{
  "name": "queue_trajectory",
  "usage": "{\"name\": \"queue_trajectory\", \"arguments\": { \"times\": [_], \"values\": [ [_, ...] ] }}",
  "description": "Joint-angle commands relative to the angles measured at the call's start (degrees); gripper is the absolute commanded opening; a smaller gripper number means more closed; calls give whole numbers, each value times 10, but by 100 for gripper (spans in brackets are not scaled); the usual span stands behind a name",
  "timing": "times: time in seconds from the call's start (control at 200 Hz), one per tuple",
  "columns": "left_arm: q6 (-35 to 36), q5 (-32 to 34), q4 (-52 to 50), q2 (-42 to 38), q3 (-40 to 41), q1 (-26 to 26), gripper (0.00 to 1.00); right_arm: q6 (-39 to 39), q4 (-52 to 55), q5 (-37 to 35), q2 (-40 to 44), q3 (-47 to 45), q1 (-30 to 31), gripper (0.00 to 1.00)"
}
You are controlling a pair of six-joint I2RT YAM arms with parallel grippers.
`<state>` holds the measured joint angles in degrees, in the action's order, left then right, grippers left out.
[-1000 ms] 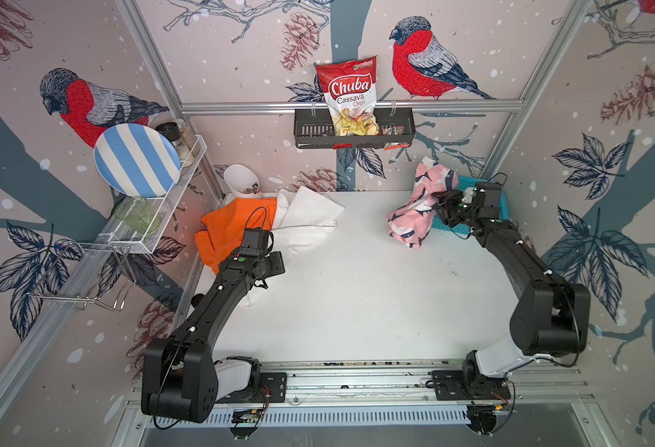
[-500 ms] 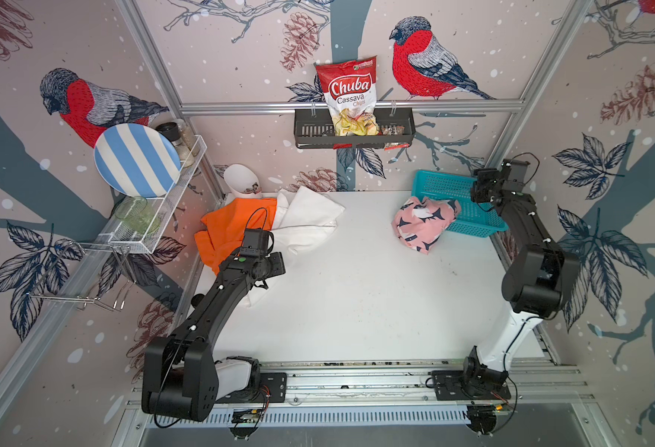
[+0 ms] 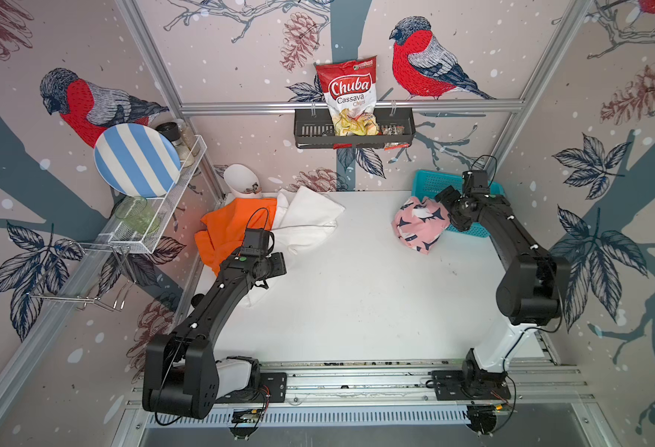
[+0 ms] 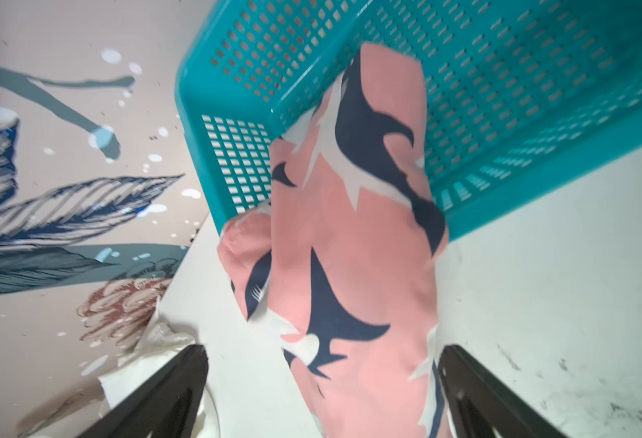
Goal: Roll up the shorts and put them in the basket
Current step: Place the shorts in the bin.
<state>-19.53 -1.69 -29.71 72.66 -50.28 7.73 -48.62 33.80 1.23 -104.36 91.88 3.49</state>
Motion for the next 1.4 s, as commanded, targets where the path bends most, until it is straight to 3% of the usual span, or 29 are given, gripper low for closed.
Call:
{"name": "queue_trajectory", "arguments": {
  "times": [0.0, 0.305, 0.49, 0.645, 0.955, 1.06, 1.241, 1.396],
  "values": [
    [3, -9, 9, -4, 1, -2, 63, 25, 60, -92, -20, 21, 31, 100],
    [4, -9, 9, -7, 3, -2, 63, 60, 142, -227, -142, 121, 91, 100],
    [5, -9, 8, -7, 2, -2, 63, 79, 132, -223, -190, 150, 97, 99],
    [5, -8, 8, -6, 3, -2, 63, 86, 114, -220, -197, 143, 96, 85],
    [5, -8, 7, -5, 3, -2, 63, 98, 82, -226, -154, 107, 91, 25],
    [5, -8, 8, -5, 3, -2, 63, 102, 75, -184, -127, 110, 79, 6],
    [5, -7, 7, -3, 3, -2, 63, 68, 60, -122, -44, 112, 50, 4],
    [6, -7, 8, -1, 3, -2, 63, -20, 15, -55, 30, 82, -18, 8]
  ]
}}
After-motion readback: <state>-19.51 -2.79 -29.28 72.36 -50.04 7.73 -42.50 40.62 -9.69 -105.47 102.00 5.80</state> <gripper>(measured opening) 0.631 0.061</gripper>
